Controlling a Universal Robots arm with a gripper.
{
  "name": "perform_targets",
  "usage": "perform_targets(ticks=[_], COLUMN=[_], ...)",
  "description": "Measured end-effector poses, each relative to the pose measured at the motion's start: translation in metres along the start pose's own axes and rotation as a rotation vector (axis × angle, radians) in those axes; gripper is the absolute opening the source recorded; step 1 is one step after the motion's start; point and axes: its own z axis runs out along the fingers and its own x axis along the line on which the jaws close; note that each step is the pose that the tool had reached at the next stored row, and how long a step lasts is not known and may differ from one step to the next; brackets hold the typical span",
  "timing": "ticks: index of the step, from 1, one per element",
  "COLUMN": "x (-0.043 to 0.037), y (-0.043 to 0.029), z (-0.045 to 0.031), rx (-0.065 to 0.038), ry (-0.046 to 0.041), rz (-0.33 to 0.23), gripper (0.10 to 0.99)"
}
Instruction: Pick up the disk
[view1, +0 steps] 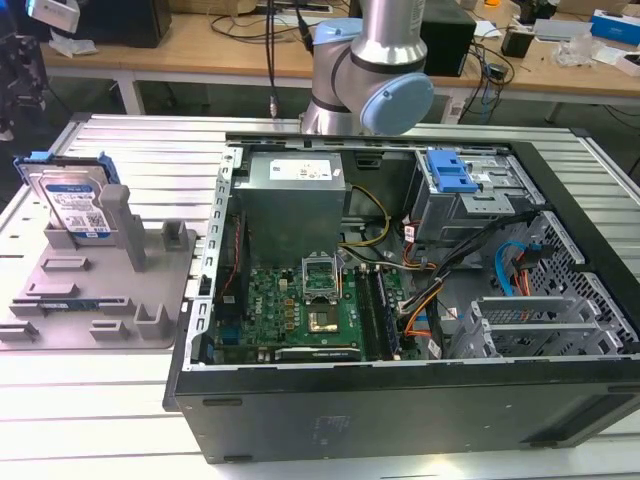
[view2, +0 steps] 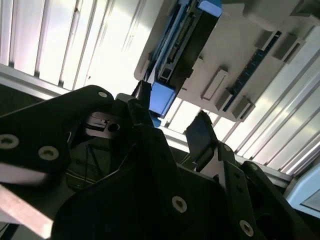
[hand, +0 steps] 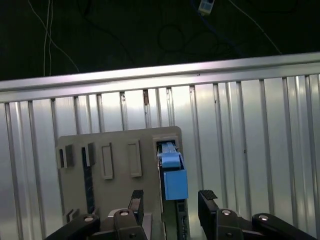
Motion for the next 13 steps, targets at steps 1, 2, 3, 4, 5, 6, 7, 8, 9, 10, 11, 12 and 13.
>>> perform_targets(ticks=[1, 2, 3, 4, 5, 6, 7, 8, 9, 10, 11, 12, 13], x=[0.0000, 0.0001, -0.0001, -0.0004, -0.0006, -0.0007, -0.0007, -0.0009, -0.0011, -0.0011, -0.0011, -0.0012, -0.0013], y=[0.0003, 0.0005, 0.0005, 0.0006, 0.0006, 0.0006, 0.0007, 0.0009, 0.0010, 0.0011, 0.0010, 0.0011, 0.0012], z=[0.0007, 0.0012, 0.0017, 0.0023, 0.0030, 0.0037, 0.0051, 0.0061, 0.0067, 0.0074, 0.0083, 0.0095, 0.0101], rx=[0.000, 0.000, 0.000, 0.000, 0.000, 0.000, 0.001, 0.001, 0.000, 0.001, 0.001, 0.001, 0.001], ry=[0.0000, 0.0001, 0.0002, 0.0002, 0.0002, 0.0002, 0.0002, 0.0002, 0.0003, 0.0002, 0.0002, 0.0002, 0.0002], rz=[-0.005, -0.010, -0.015, -0.021, -0.028, -0.034, -0.043, -0.045, -0.045, -0.045, -0.045, -0.046, -0.045], gripper=[0.557, 0.557, 0.557, 0.557, 0.557, 0.557, 0.557, 0.557, 0.557, 0.557, 0.557, 0.557, 0.557])
